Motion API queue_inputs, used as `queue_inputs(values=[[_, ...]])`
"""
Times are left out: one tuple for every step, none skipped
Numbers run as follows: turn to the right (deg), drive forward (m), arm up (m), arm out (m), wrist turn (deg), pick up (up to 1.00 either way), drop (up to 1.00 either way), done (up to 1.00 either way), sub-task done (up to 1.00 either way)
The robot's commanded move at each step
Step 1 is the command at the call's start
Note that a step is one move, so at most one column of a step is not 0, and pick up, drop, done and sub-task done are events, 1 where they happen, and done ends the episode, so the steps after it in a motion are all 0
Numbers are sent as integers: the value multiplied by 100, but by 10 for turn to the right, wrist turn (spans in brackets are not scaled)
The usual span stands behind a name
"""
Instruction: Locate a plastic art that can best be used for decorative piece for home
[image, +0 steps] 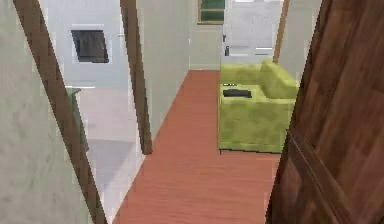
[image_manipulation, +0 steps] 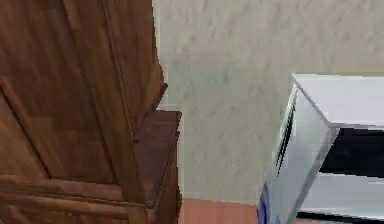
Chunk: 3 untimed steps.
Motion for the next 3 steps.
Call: queue_inputs(values=[[0,100,0,0,0,0,0,0,0],[0,70,0,0,0,0,0,0,0],[60,0,0,0,0,0,0,0,0]])
